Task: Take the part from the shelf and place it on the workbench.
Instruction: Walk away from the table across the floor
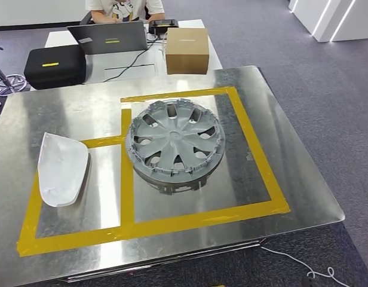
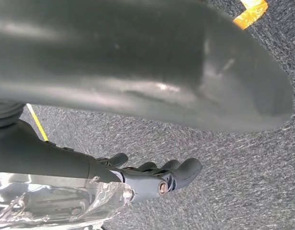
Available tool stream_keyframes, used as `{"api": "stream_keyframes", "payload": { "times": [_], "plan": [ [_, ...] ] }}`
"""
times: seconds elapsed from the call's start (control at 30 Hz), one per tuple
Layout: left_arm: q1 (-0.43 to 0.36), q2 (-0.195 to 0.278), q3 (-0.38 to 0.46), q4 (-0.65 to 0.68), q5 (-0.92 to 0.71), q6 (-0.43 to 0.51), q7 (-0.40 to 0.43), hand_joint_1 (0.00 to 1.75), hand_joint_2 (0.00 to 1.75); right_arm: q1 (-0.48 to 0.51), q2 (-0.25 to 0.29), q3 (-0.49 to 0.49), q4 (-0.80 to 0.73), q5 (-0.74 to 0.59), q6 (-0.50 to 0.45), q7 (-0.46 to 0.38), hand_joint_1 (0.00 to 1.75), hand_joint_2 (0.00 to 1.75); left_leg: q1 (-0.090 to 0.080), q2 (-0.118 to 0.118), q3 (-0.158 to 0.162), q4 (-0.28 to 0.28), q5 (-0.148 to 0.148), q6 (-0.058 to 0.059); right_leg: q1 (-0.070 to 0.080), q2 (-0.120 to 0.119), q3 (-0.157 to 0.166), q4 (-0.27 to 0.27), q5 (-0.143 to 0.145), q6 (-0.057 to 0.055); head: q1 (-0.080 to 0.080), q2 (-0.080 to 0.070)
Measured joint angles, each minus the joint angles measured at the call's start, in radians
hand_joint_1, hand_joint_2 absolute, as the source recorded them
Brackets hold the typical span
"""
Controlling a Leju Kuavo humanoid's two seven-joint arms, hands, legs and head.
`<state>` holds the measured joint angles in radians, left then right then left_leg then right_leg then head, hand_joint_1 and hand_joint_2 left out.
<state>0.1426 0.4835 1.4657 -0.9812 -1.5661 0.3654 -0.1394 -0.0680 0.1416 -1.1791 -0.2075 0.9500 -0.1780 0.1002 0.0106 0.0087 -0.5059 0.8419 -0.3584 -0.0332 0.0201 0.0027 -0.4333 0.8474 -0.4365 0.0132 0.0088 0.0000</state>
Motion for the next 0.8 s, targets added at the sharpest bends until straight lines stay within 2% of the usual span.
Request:
{"api": "stream_keyframes", "payload": {
  "times": [0.2, 0.43, 0.67, 0.8],
  "plan": [
    [0.032, -0.066, -0.047, 0.0, -0.002, -0.047, 0.106, 0.0, 0.0, -0.001, 0.001, 0.0, 0.0, 0.004, -0.002, 0.008, 0.0, 0.0, 0.0, 0.0, 0.0, 0.0, 0.0, 0.0, 0.0, 0.0, 0.0, 0.0, 0.0, 0.0, 0.0, 0.0],
    [0.024, -0.213, -0.122, 0.101, -0.002, -0.079, 0.259, 0.0, 0.0, -0.001, 0.004, 0.0, 0.0, 0.01, -0.001, 0.009, 0.0, 0.0, -0.001, 0.0, 0.001, 0.0, 0.0, 0.0, -0.001, 0.0, 0.001, 0.0, 0.001, 0.001, 0.0, 0.0],
    [-0.008, -0.287, -0.145, 0.211, -0.003, -0.115, 0.291, 0.0, 0.0, -0.002, 0.004, 0.0, 0.0, 0.012, -0.001, 0.006, 0.0, 0.0, -0.002, 0.0, 0.001, 0.0, 0.0, 0.001, -0.002, 0.0, 0.001, -0.001, 0.001, 0.002, 0.0, 0.0],
    [-0.046, -0.344, -0.146, 0.329, -0.003, -0.107, 0.293, 0.0, 0.0, -0.003, 0.004, 0.0, 0.0, 0.012, 0.0, 0.003, 0.0, 0.0, -0.002, 0.0, 0.001, 0.0, 0.0, 0.001, -0.002, 0.0, 0.001, -0.001, 0.002, 0.003, 0.0, 0.0]
  ]
}}
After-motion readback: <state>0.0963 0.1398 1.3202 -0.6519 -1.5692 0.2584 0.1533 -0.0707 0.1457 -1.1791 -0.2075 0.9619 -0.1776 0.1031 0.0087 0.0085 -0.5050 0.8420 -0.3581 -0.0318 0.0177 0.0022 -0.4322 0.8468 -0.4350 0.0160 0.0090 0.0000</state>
